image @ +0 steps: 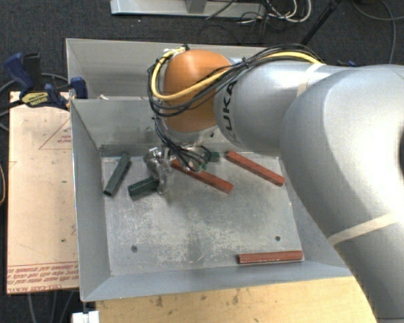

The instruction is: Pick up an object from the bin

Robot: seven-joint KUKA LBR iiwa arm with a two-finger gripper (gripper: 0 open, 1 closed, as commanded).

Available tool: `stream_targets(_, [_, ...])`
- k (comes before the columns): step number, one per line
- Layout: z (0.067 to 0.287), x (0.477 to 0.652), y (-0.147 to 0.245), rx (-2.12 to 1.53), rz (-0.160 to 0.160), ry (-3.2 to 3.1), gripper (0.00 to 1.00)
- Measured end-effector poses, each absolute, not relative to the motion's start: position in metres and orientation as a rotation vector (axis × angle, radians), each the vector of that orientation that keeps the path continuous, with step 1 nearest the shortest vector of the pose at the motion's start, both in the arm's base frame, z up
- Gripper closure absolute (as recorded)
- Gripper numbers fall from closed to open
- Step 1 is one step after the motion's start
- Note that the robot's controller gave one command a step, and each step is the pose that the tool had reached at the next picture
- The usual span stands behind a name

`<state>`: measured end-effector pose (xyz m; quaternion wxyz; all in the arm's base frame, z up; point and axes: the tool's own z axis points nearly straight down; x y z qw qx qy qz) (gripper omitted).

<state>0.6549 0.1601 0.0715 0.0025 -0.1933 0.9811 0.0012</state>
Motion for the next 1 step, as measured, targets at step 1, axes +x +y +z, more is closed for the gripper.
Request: stream_targets(1, [0.2272,0.6419,0.1333,-0.775,-0.001,3.031,1.0])
